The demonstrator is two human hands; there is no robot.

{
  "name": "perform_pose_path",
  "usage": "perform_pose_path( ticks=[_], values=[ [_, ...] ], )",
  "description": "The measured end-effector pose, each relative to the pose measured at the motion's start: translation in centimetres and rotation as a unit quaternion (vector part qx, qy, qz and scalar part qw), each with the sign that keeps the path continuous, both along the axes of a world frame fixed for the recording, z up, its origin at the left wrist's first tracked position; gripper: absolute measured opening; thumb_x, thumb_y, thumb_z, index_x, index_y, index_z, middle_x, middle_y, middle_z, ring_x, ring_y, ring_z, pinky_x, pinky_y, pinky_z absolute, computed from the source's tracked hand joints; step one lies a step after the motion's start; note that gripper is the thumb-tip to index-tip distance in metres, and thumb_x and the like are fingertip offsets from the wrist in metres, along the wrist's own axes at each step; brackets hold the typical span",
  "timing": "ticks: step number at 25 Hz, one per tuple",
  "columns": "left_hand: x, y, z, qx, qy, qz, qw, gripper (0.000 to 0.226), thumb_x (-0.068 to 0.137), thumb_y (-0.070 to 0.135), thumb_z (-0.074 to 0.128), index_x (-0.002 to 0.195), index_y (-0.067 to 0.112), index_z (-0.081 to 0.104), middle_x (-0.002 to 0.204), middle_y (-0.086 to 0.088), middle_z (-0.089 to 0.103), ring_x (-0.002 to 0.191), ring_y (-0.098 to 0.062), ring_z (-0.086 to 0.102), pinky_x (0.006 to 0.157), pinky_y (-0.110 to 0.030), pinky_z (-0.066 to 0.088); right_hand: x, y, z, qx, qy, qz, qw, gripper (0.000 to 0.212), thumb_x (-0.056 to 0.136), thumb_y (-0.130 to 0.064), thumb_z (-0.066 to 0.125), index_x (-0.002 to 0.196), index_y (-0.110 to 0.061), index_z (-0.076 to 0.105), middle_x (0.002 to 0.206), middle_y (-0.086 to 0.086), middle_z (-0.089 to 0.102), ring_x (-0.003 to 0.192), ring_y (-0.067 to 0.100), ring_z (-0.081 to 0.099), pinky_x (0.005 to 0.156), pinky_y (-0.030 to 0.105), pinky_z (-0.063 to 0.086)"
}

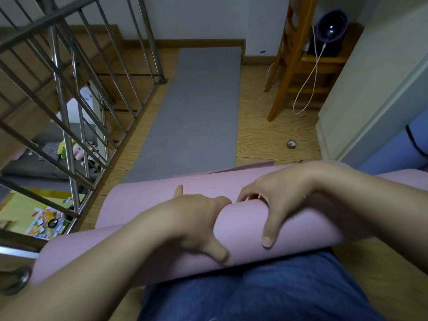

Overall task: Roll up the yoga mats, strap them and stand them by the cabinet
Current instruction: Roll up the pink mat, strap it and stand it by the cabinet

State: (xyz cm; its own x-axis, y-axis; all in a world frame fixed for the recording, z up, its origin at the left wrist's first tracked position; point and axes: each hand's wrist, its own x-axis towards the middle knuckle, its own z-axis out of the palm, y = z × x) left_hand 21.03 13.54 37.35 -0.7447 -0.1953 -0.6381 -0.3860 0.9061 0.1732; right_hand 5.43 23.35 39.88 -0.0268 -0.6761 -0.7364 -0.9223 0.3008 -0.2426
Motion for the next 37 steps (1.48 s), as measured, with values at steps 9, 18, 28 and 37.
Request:
perform_pose_path(
  ticks=[9, 18, 28, 37],
  values=[
    [-3.7, -4.8, 0.2, 0.164, -0.103, 0.044, 0.980, 0.079, 0.068, 0.064, 0.072, 0.135, 0.038, 0.041, 0.129, 0.014, 0.056, 0.119, -0.012, 0.054, 0.110, -0.037, 0.035, 3.5, 4.3, -4.2, -0.172, 0.238, 0.052, 0.954, 0.106, 0.070, -0.049, 0.070, 0.147, -0.016, 0.005, 0.139, 0.009, 0.033, 0.125, 0.029, 0.036, 0.105, 0.049, 0.030],
    [2.0, 1.7, -3.4, -0.287, 0.179, -0.021, 0.941, 0.118, 0.045, 0.064, 0.082, 0.138, 0.004, 0.041, 0.124, -0.025, 0.054, 0.107, -0.040, 0.059, 0.103, -0.072, 0.015, -1.7, -2.1, -2.4, -0.035, 0.014, -0.039, 0.999, 0.111, 0.053, -0.044, 0.089, 0.144, -0.023, 0.028, 0.138, -0.004, 0.047, 0.122, 0.019, 0.048, 0.102, 0.031, 0.041],
    [-0.6, -0.8, -3.0, -0.275, 0.148, -0.035, 0.950, 0.100, 0.066, 0.059, 0.066, 0.144, 0.015, 0.023, 0.124, -0.008, 0.050, 0.112, -0.030, 0.054, 0.109, -0.065, -0.006, 1.4, 1.9, -8.5, -0.382, 0.256, 0.008, 0.888, 0.103, 0.048, -0.045, 0.073, 0.138, -0.018, 0.031, 0.124, 0.010, 0.055, 0.111, 0.033, 0.053, 0.101, 0.056, 0.035],
    [0.5, -0.3, 1.4, -0.091, 0.055, -0.034, 0.994, 0.088, 0.061, 0.069, 0.067, 0.132, 0.030, 0.035, 0.120, 0.002, 0.060, 0.113, -0.022, 0.055, 0.109, -0.049, 0.024, 3.9, 2.5, -0.5, -0.159, 0.184, 0.056, 0.968, 0.091, 0.056, -0.059, 0.077, 0.128, -0.024, 0.034, 0.114, 0.001, 0.052, 0.108, 0.025, 0.052, 0.103, 0.054, 0.030]
  ],
)
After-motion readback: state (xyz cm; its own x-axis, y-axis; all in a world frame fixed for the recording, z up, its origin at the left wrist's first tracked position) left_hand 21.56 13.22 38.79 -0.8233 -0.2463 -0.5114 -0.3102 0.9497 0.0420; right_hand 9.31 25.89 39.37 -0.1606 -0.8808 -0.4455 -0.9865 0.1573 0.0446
